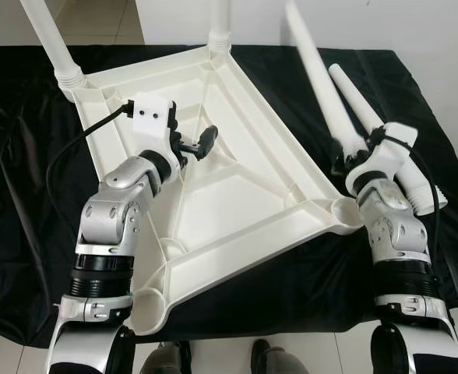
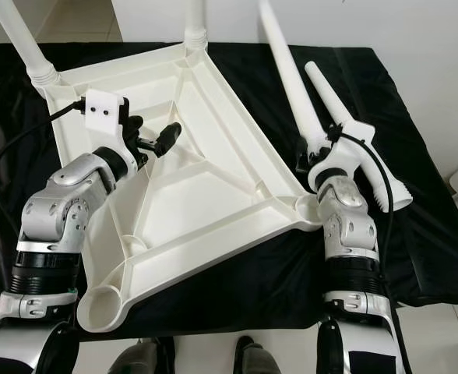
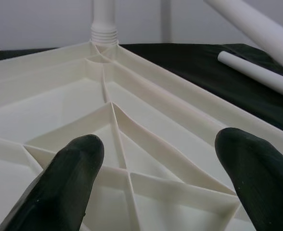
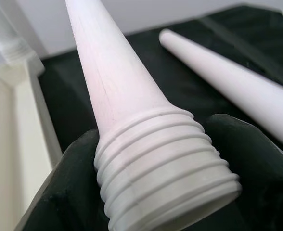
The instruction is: Building children table
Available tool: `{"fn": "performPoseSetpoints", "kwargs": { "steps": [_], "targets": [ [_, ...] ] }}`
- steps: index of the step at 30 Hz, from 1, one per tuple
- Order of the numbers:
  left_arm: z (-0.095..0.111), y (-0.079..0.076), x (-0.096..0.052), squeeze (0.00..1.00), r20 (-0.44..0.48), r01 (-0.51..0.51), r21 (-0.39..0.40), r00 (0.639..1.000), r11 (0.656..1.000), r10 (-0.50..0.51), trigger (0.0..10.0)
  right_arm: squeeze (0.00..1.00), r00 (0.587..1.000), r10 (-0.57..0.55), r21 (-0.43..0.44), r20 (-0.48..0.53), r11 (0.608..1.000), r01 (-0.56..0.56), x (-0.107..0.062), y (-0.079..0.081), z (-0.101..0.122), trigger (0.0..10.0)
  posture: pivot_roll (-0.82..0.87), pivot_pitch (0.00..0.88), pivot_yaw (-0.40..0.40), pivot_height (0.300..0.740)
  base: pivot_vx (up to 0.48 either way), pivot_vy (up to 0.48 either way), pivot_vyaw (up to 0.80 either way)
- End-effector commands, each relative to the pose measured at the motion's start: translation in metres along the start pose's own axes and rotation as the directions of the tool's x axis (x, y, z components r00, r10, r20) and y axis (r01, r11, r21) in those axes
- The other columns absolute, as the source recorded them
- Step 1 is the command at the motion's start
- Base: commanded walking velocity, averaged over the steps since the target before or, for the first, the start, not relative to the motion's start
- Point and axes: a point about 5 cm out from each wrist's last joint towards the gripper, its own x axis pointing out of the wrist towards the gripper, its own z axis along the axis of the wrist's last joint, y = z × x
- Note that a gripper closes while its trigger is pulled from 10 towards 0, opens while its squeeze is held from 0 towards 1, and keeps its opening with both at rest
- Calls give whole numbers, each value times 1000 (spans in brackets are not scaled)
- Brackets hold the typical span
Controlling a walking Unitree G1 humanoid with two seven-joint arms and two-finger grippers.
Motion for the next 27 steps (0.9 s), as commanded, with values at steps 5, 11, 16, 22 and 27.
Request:
{"fn": "performPoseSetpoints", "kwargs": {
  "steps": [5,11,16,22,27],
  "targets": [
    [9,9,1,0,40,5,-9,999,1000,-5,10000,0,992,11,21,127,1000,-14,-11,-6,13,10000,38,204,6,740,0,0,0],
    [15,11,1,0,55,107,-69,993,992,-104,10000,0,984,58,22,168,998,-63,-24,0,11,10000,34,197,4,740,0,0,0],
    [14,16,0,1000,49,182,-212,983,960,-175,10000,0,977,92,52,195,993,-104,-44,4,5,10000,29,194,8,740,0,0,0],
    [9,34,-1,1000,49,108,-283,994,953,-98,10000,0,965,115,74,236,988,-136,-58,5,7,10000,7,183,21,740,0,0,0],
    [-3,47,-5,929,29,36,-344,999,938,-28,10000,0,955,149,79,257,981,-175,-66,8,8,10000,-2,177,25,740,0,0,0]
  ]
}}
